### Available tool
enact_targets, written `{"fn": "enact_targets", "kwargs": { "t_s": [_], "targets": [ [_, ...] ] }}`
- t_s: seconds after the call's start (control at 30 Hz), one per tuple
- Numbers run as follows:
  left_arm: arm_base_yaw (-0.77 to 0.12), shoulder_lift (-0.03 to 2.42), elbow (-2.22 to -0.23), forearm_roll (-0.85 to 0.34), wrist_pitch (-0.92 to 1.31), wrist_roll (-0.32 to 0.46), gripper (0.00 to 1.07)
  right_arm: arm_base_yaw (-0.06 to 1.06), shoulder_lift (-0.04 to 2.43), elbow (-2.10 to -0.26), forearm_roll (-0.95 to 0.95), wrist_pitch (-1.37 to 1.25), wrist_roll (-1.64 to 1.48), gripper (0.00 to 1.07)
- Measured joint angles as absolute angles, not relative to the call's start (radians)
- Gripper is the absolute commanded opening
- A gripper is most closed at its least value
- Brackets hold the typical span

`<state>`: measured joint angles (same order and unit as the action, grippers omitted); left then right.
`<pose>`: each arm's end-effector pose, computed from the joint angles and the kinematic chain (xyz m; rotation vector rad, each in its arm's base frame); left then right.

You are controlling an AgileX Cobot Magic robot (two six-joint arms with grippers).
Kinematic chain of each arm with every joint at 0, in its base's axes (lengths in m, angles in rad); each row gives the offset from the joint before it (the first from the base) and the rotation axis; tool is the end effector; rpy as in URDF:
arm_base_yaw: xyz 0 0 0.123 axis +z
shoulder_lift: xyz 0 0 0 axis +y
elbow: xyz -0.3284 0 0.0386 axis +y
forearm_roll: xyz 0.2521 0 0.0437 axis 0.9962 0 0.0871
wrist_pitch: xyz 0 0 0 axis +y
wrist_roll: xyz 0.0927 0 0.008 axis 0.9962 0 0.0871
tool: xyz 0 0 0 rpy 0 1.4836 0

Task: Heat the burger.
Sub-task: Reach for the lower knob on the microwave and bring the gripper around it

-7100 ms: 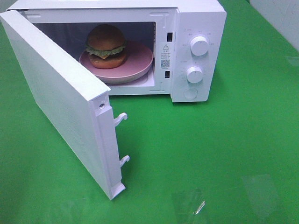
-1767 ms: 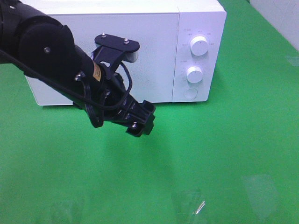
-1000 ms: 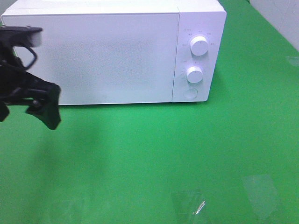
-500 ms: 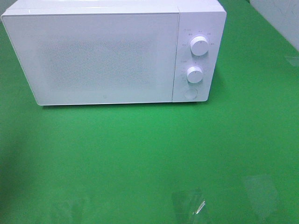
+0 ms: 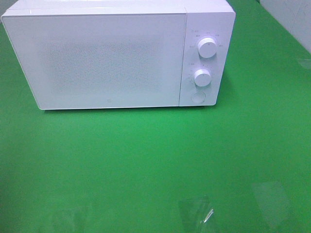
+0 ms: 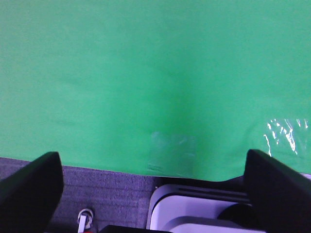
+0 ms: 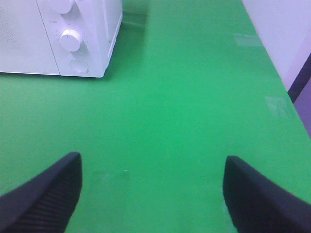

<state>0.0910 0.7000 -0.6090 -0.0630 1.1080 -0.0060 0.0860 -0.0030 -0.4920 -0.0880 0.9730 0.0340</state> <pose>0.0700 0.0011 0.3014 -0.1499 2.6758 -0.0577 -0.0409 -0.0103 0.2835 -0.0517 1.9581 -0.0250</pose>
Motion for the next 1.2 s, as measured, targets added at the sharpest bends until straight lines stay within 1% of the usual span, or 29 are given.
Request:
{"fn": "enact_targets", "kwargs": {
  "t_s": [0.07, 0.17, 0.2, 0.27, 0.5, 0.57, 0.67, 0.7, 0.73, 0.77, 1.2],
  "targets": [
    [0.091, 0.674, -0.593, -0.063, 1.101, -0.006, 0.95, 0.086, -0.003, -0.492, -0.088, 0.973, 0.034, 0.76],
    [0.091, 0.543, -0.529, -0.063, 1.089, -0.006, 0.95, 0.086, -0.003, -0.492, -0.088, 0.973, 0.034, 0.76],
    [0.091, 0.543, -0.529, -0.063, 1.089, -0.006, 0.95, 0.086, -0.003, -0.492, -0.088, 0.973, 0.034, 0.76],
    [0.091, 0.45, -0.522, -0.059, 1.082, -0.006, 0.95, 0.086, -0.003, -0.492, -0.088, 0.973, 0.034, 0.76],
    [0.091, 0.283, -0.522, -0.048, 1.08, -0.006, 0.95, 0.086, -0.003, -0.492, -0.088, 0.973, 0.034, 0.76],
    [0.091, 0.174, -0.522, -0.048, 1.08, 0.0, 0.95, 0.086, -0.003, -0.492, -0.088, 0.973, 0.034, 0.76],
    [0.091, 0.141, -0.522, -0.048, 1.08, 0.0, 0.95, 0.086, -0.003, -0.492, -0.088, 0.973, 0.035, 0.76],
    [0.091, 0.072, -0.522, -0.048, 1.08, 0.0, 0.95, 0.086, -0.003, -0.492, -0.088, 0.973, 0.035, 0.76],
    [0.091, 0.072, -0.522, -0.048, 1.08, 0.0, 0.95, 0.086, -0.003, -0.492, -0.088, 0.973, 0.035, 0.76],
    [0.091, 0.015, -0.521, -0.048, 1.08, 0.0, 0.95, 0.086, -0.003, -0.492, -0.088, 0.973, 0.035, 0.76],
    [0.091, -0.005, -0.517, -0.048, 1.08, 0.0, 0.95, 0.086, -0.003, -0.492, -0.088, 0.973, 0.035, 0.76]
  ]
}}
